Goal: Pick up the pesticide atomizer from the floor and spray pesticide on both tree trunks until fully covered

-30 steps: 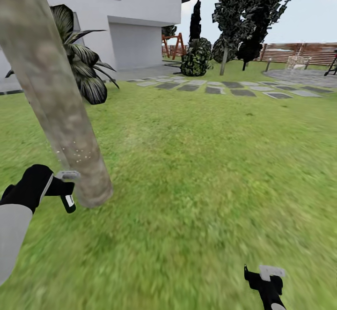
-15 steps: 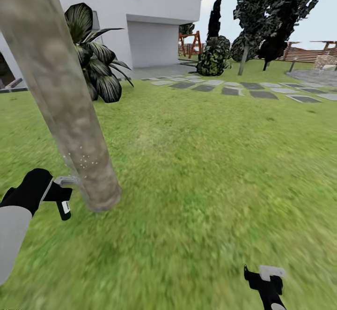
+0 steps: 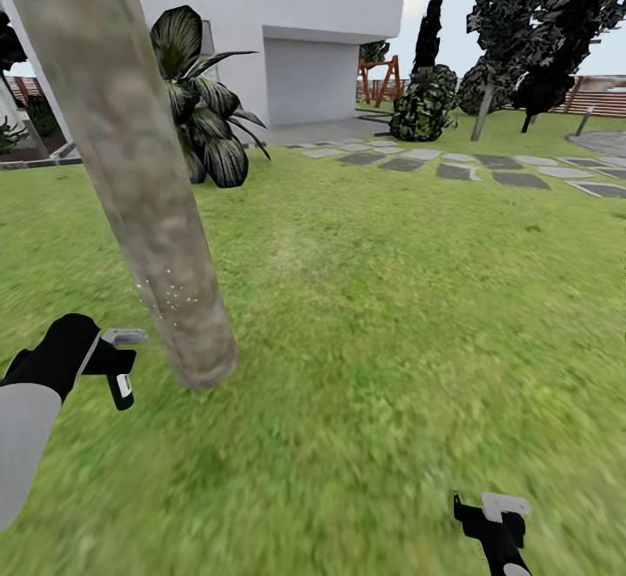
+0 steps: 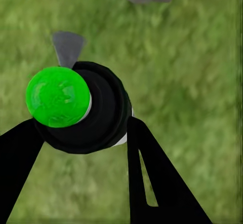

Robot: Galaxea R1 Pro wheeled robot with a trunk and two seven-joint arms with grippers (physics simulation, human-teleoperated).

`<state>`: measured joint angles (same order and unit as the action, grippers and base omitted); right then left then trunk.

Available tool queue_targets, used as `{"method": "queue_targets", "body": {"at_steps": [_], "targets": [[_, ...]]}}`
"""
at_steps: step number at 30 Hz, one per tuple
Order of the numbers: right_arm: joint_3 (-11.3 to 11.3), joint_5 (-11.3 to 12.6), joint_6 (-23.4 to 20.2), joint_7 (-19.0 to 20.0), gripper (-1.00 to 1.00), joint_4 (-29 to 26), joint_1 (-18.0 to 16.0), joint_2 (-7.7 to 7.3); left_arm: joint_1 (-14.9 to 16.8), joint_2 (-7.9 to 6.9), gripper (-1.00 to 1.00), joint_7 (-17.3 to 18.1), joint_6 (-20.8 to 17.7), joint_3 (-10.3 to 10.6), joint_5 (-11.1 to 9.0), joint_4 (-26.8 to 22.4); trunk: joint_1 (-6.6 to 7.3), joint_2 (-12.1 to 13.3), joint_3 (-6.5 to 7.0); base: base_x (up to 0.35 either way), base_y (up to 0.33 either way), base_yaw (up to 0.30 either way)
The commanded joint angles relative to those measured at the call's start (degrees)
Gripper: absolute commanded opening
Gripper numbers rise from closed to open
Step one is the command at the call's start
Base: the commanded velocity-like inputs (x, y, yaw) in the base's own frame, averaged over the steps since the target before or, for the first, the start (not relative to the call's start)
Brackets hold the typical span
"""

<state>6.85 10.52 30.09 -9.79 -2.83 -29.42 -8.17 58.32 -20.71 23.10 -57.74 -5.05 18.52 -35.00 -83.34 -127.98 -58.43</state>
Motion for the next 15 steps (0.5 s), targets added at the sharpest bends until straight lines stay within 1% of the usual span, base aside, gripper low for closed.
{"method": "queue_targets", "body": {"at_steps": [1, 15], "targets": [[0.51, 0.47, 0.12, -0.14, 1.00, 0.02, -0.02, 0.00, 0.04, 0.04, -1.00, 0.54, -0.19, -0.22, 0.64, -0.07, 0.01, -0.02, -0.05, 0.000, -0.266, 0.003], [0.50, 0.47, 0.06, -0.14, 1.00, 0.02, -0.02, 0.00, 0.04, 0.05, -1.00, 0.54, -0.19, -0.31, 0.72, -0.16, 0.01, -0.02, -0.05, 0.000, -0.273, 0.000]]}}
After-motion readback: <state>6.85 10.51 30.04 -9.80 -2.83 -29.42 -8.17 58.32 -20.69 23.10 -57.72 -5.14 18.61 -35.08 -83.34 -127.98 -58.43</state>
